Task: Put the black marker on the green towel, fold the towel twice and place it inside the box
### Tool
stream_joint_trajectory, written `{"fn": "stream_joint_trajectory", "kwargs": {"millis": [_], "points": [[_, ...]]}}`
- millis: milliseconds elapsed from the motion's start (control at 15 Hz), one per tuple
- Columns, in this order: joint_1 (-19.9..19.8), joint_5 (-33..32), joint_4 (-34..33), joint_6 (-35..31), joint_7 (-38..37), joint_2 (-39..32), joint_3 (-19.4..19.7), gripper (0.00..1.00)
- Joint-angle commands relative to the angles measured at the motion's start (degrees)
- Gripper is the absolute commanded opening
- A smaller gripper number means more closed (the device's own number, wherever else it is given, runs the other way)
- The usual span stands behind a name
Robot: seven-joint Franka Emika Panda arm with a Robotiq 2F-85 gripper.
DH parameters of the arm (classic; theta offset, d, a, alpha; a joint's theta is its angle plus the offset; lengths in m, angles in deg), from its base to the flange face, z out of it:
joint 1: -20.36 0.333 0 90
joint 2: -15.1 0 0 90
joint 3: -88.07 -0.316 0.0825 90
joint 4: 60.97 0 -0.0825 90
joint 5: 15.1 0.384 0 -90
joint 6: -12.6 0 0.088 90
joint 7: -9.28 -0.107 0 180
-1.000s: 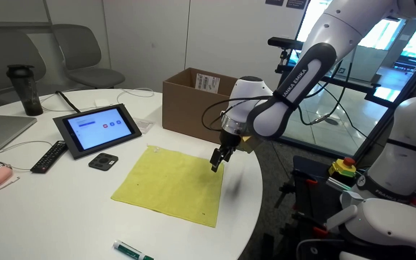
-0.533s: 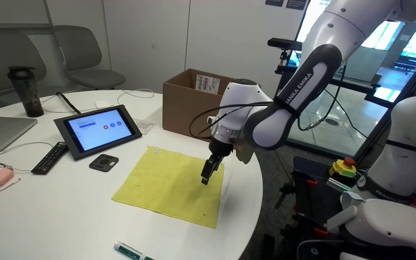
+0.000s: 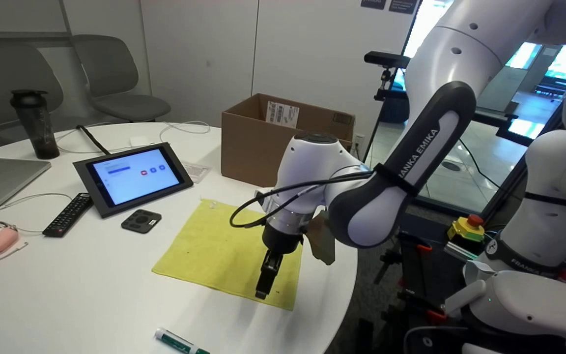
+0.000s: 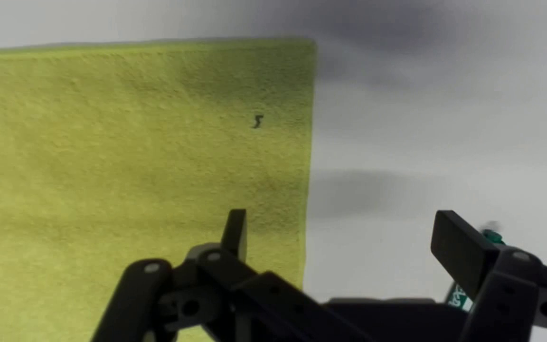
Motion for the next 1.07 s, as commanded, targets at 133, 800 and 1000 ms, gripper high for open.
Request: {"fn": "stream_joint_trajectory", "kwargs": {"millis": [133,800,1000], "points": [[6.3,-3.2,-11.4,2.5,-2.5,-7.3,2.2,1.00],[13.7,-3.5,-31.6,7.9,-8.9,-19.8,5.5,1.00],[14.5,-3.6,-36.4,9.4,-9.9,-23.4,6.2,1.00]]}}
